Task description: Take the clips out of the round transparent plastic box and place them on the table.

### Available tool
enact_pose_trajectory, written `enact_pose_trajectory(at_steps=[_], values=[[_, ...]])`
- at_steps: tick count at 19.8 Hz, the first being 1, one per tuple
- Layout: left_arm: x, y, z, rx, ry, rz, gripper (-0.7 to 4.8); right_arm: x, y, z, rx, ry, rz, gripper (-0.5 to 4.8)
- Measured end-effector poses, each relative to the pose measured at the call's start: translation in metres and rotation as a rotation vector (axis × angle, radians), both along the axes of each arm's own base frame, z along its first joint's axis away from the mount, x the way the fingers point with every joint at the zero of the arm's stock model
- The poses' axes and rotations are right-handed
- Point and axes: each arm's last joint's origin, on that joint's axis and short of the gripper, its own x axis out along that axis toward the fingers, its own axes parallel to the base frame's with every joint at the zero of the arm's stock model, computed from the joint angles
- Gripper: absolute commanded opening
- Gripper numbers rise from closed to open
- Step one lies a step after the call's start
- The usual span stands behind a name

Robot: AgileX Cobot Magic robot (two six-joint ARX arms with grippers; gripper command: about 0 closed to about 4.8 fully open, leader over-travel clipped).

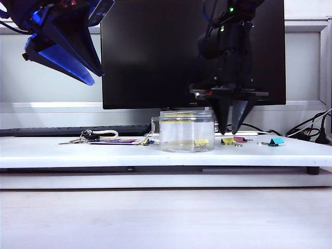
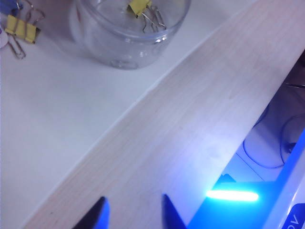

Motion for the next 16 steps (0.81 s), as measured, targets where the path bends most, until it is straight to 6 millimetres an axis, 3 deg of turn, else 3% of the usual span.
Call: enact_pose_trajectory(at_steps=[2, 5, 7, 12, 16], values=[[0.0, 0.0, 0.0, -0.003, -0.006, 0.0, 1.51, -0.005, -0.001, 0.012, 0.017, -0.022, 0.002, 1.3], [0.001, -0.001, 0.001, -0.007, -0.015, 0.0, 1.51, -0.019, -0.002, 0.046, 0.108, -0.068, 0.019, 1.25], [0.002, -0.001, 0.001, -0.011, -0.024, 0.0, 1.51, -0.029, 0.005, 0.054, 0.134, -0.066, 0.045, 1.11], [0.002, -0.001, 0.002, -0.014, -0.024, 0.003, 1.51, -0.046, 0.048, 0.046, 0.124, -0.044, 0.15, 1.04], [0.001, -0.002, 0.002, -0.049, 0.002, -0.013, 1.51, -0.046, 0.052, 0.04, 0.066, -0.047, 0.077, 1.04]])
